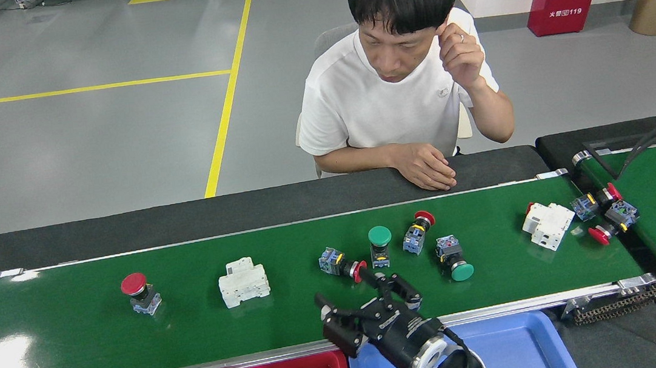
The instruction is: Pick switch part from conveyor to tray
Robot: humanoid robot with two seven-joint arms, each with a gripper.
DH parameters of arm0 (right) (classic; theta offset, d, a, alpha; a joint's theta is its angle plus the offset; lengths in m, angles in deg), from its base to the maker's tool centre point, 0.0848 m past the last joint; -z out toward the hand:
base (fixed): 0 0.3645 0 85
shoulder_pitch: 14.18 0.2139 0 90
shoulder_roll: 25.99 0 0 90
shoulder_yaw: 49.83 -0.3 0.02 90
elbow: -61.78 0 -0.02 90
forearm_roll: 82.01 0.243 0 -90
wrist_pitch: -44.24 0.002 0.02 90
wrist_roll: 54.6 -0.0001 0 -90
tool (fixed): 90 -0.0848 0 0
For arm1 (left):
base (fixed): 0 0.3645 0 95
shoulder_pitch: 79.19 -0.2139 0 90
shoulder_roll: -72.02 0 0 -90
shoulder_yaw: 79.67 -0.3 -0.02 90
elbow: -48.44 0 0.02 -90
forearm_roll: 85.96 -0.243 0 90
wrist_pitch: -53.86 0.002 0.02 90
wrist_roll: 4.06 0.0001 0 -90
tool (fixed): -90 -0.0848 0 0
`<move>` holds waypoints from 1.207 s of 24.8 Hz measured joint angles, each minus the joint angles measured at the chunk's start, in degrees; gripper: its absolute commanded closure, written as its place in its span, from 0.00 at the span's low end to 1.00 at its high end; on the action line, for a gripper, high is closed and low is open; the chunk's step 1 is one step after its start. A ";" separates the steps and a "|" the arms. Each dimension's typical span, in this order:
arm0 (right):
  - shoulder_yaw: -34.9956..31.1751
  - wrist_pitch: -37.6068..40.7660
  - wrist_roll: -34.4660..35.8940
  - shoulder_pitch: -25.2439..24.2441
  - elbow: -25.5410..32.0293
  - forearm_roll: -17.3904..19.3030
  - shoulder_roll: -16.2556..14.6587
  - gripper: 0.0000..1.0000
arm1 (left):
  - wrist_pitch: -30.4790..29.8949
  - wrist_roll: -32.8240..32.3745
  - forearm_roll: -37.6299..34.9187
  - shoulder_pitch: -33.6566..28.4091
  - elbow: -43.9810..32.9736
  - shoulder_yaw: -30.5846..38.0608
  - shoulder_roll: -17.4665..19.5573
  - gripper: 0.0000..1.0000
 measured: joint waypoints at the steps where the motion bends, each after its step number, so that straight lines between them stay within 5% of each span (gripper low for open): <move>1: -0.04 -3.49 1.75 -0.14 0.17 -1.82 -0.03 0.01 | -0.23 0.01 0.00 0.00 -0.01 0.71 -0.24 0.00; 4: -0.03 -9.60 3.77 -2.81 1.99 -3.28 -0.76 0.01 | 1.22 0.07 0.18 1.52 0.05 4.81 -2.38 0.00; 9: 0.97 -11.78 4.67 -10.00 7.39 -3.63 -3.35 0.01 | 11.74 -4.01 0.12 11.26 5.47 12.02 -6.05 0.00; 16: 2.40 -12.57 5.58 -15.39 8.24 -7.50 -3.46 0.01 | 19.34 -5.39 0.08 24.54 23.24 14.60 2.18 0.00; 24: 4.45 -13.01 6.13 -15.95 7.60 -8.09 -1.56 0.01 | 20.33 -5.57 0.29 34.89 39.42 14.57 8.02 0.03; 29: 7.71 -14.88 1.31 -8.74 0.15 -8.51 0.84 0.02 | 18.30 -3.19 0.91 41.32 48.36 14.40 9.61 0.27; 30: 9.18 -16.21 0.30 -7.22 -1.23 -8.29 0.84 0.02 | 17.70 -2.53 0.95 42.27 50.26 14.37 9.84 0.42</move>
